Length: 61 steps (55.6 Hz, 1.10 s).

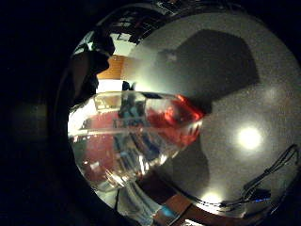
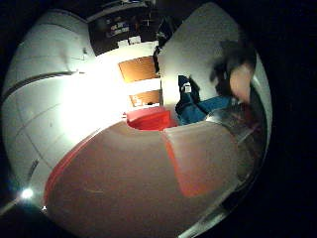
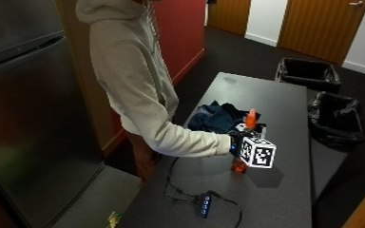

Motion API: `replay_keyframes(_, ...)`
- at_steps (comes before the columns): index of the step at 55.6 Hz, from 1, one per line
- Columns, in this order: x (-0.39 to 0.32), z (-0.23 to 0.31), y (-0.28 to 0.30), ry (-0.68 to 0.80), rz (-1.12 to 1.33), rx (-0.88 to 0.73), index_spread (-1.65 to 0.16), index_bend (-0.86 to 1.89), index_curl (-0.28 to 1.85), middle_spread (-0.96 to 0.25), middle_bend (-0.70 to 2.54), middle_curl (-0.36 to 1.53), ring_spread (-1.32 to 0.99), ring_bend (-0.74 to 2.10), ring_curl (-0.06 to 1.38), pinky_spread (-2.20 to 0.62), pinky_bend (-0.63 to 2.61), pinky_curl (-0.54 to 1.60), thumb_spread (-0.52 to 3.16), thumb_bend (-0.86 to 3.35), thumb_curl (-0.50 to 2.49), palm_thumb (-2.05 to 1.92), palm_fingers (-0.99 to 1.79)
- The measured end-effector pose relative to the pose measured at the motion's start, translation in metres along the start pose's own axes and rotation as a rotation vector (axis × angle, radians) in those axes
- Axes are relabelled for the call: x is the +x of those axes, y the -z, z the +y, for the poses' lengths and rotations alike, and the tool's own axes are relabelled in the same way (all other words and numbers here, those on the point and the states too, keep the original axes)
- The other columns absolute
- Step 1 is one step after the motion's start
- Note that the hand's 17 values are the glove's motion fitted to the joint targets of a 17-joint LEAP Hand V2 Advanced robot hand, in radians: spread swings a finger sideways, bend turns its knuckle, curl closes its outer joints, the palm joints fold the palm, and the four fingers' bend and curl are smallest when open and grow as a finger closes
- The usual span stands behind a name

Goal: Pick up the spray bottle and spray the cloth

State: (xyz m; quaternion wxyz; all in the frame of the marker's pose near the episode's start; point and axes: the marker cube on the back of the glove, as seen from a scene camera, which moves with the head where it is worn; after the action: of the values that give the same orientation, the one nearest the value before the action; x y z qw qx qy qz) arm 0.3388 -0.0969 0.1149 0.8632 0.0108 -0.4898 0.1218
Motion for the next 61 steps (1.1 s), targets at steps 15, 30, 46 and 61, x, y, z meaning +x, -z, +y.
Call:
replay_keyframes(15, -0.005, -0.003, -0.001, -0.005, 0.016, 0.047, -0.25, 0.36, 0.43, -0.17, 0.47, 0.43, -0.23, 0.45, 0.34, 0.0, 0.09, 0.16, 0.51, 0.01, 0.57, 0.99, 1.11)
replay_keyframes(30, -0.006, -0.005, -0.006, -0.019, -0.002, 0.185, -0.2, 0.39, 0.49, -0.17, 0.51, 0.46, -0.26, 0.41, 0.36, -0.15, 0.19, 0.23, 0.25, -0.02, 0.68, 1.04, 1.29)
replay_keyframes(46, -0.008, -0.012, -0.017, -0.05, 0.056, 0.257, -0.17, 0.42, 0.52, -0.14, 0.54, 0.48, -0.23, 0.44, 0.4, -0.23, 0.23, 0.31, 0.06, -0.03, 0.72, 1.02, 1.36)
replay_keyframes(61, -0.07, -0.017, -0.024, -0.025, 0.356, 0.152, -0.16, 0.44, 0.53, -0.14, 0.56, 0.48, -0.22, 0.48, 0.42, -0.25, 0.24, 0.34, -0.01, -0.03, 0.72, 1.0, 1.37)
